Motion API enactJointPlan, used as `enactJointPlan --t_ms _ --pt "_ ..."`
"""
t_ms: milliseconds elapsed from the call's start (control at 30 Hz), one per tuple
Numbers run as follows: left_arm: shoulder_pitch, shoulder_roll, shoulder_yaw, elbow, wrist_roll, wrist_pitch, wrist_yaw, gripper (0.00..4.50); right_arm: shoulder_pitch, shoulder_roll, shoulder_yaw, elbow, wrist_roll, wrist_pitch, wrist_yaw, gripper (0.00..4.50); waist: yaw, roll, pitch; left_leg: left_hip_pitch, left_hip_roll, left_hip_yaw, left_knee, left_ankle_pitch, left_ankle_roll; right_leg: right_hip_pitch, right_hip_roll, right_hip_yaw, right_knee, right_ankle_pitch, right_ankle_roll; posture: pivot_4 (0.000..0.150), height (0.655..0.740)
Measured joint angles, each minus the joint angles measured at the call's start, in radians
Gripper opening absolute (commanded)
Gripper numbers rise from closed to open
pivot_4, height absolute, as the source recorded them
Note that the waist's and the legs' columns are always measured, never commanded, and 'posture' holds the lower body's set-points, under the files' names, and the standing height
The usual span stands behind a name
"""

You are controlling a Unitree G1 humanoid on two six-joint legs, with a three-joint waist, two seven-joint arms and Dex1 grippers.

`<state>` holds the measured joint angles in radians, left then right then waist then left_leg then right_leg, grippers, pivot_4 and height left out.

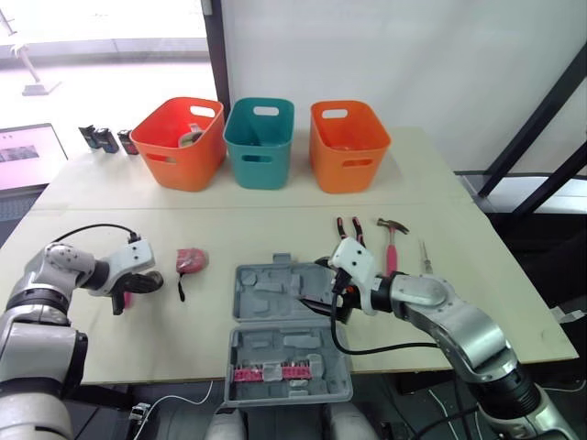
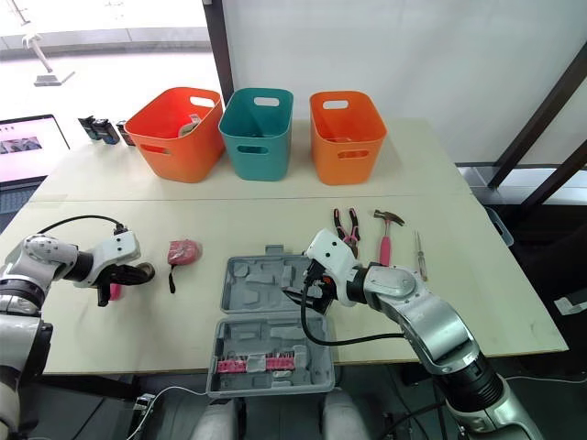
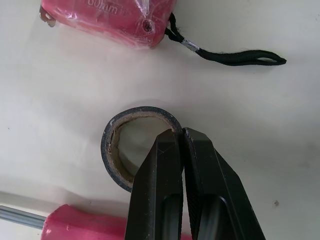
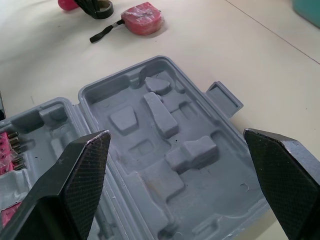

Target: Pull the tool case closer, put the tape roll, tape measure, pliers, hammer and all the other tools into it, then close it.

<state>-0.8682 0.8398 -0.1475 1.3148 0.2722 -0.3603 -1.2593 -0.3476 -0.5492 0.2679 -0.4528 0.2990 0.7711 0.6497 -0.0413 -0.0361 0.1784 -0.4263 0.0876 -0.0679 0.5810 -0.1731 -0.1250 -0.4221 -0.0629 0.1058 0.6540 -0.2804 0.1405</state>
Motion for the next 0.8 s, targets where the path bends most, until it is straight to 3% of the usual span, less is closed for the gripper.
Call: enactJointPlan --t_ms 333,667,800 --pt "-0.214 0.001 0.019 -0.084 -0.109 0.042 -0.319 0.02 0.000 -0.001 0.001 0.000 -0.001 -0.001 0.003 4.50 0.001 0.000 0.000 0.000 0.000 0.000 0.000 0.000 0.000 0.000 0.000 0.000 0.000 0.000 0.000 0.150 0.7400" --pt "-0.234 -0.276 -0.122 -0.126 -0.192 0.058 -0.352 0.02 -0.068 0.037 0.044 0.003 -0.012 -0.001 0.004 4.50 -0.004 0.000 0.000 -0.001 0.000 -0.001 0.001 0.000 0.000 0.001 0.000 0.000 0.000 0.000 0.000 0.150 0.7400" --pt "-0.234 -0.322 -0.151 -0.104 -0.183 0.038 -0.352 0.02 -0.070 0.041 0.050 0.009 -0.025 0.002 -0.005 4.50 -0.005 0.000 0.000 0.000 0.000 -0.002 0.001 0.000 0.000 0.000 0.001 0.000 0.000 0.000 0.000 0.150 0.7400"
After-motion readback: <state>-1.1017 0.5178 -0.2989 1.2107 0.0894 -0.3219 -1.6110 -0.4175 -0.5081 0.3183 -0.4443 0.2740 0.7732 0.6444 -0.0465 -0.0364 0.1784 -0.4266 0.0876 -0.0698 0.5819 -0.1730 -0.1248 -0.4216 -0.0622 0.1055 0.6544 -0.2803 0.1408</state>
